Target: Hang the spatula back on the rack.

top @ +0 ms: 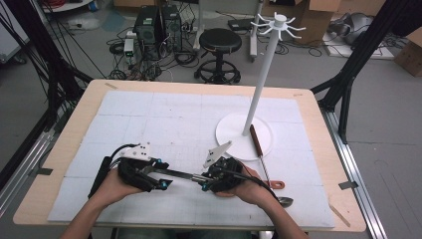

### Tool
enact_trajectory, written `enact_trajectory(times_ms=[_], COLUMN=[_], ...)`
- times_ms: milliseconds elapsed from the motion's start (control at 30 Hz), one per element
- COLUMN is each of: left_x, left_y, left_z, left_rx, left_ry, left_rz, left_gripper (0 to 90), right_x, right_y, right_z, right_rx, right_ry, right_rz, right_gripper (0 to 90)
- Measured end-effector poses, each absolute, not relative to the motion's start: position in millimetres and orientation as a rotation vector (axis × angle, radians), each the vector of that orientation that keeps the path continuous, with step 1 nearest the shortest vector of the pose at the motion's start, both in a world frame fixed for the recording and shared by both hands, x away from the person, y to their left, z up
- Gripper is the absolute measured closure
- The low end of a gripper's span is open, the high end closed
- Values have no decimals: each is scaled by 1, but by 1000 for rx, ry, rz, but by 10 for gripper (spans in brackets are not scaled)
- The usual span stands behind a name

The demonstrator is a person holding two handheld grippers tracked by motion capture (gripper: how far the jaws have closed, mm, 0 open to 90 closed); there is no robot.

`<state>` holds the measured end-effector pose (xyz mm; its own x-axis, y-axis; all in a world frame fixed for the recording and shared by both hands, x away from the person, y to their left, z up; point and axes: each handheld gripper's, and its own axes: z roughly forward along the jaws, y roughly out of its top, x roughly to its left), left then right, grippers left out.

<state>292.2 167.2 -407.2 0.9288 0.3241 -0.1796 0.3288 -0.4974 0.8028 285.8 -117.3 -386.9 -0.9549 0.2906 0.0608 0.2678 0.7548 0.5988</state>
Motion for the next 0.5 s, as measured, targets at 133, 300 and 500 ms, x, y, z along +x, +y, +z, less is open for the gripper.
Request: enact_trajectory(times_ms=[133, 300, 500], left_x=[293, 294, 293], left_y=[165, 160, 149], left_z=[-409, -409, -407], left_rx=[2135, 2165, 2180], left_ry=[455, 431, 396], left_rz=[-11, -28, -29], left_gripper=[355, 360, 389], right_x=[285, 284, 279], right_y=[-117, -117, -117], right_z=[-386, -385, -381], right_rx=[465, 467, 452], right_ry=[2909, 2912, 2903], right_rz=[985, 980, 975], right_gripper=[684, 683, 682])
